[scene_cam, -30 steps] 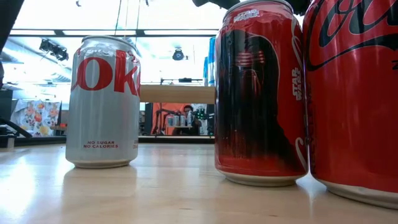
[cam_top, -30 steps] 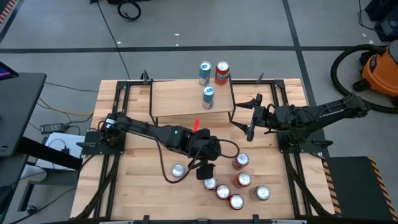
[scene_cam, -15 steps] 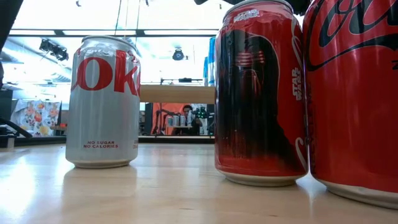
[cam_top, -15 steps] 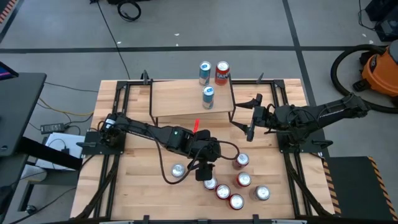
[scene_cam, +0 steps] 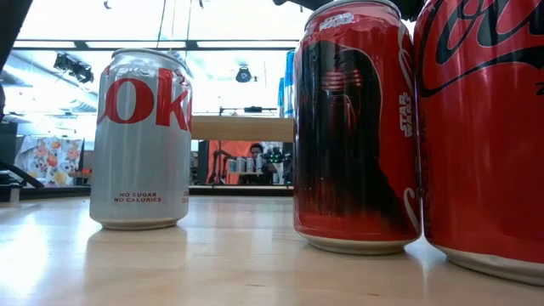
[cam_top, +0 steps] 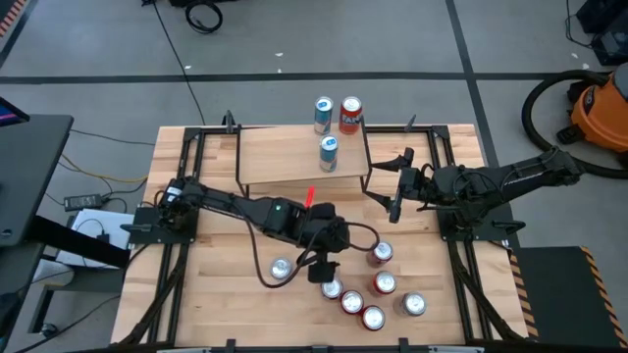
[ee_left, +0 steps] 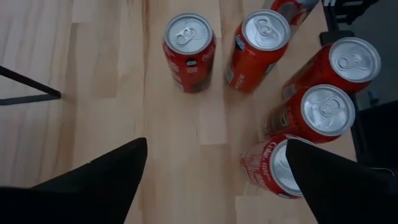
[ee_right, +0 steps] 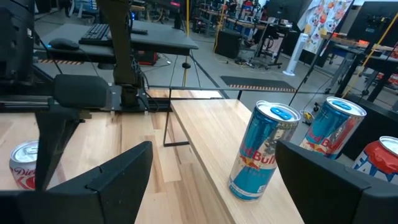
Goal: Place canned beverage on shelf
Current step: Put the left silver soda can on the shelf
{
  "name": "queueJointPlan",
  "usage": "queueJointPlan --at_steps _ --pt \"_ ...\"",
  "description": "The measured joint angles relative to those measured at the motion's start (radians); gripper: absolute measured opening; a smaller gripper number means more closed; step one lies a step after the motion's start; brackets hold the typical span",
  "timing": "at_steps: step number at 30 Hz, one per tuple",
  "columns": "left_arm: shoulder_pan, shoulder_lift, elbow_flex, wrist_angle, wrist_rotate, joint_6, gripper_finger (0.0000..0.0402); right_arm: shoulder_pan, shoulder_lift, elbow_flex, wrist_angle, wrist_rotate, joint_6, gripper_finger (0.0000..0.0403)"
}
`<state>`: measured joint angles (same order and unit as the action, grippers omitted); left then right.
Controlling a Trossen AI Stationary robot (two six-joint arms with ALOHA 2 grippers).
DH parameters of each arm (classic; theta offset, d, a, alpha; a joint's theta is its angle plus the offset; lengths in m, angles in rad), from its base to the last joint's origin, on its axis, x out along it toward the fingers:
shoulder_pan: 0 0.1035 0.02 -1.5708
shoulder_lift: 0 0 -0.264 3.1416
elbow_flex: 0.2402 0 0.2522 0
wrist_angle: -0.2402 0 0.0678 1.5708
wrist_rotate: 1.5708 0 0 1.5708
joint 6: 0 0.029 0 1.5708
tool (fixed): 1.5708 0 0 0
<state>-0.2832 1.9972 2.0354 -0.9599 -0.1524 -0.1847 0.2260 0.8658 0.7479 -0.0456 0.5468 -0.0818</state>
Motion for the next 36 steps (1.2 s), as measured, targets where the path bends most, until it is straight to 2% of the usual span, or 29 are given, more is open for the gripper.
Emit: queueJointPlan --at_steps 6,15,19,23,36 --pt "0.0 0.0 0.0 -0.001 -0.01 -0.028 0.0356 0.0 0.0 0.0 0.0 0.0 0.0 0.0349" --pt "-0.002 0.0 0.0 -0.023 -0.011 -0.029 0.0243 0.0 0.0 0.0 0.0 0.0 0.0 0.0349" --pt "-0.002 0.001 0.0 -0.028 -0.003 -0.029 0.0216 0.0 0.0 0.0 0.0 0.0 0.0 0.0349" --pt "-0.002 0.001 0.0 -0.034 -0.001 -0.029 0.0225 0.0 0.0 0.0 0.0 0.0 0.0 0.0349" --pt "-0.002 0.001 0.0 -0.024 0.015 0.003 0.032 0.0 0.0 0.0 0.0 0.0 0.0 0.0349"
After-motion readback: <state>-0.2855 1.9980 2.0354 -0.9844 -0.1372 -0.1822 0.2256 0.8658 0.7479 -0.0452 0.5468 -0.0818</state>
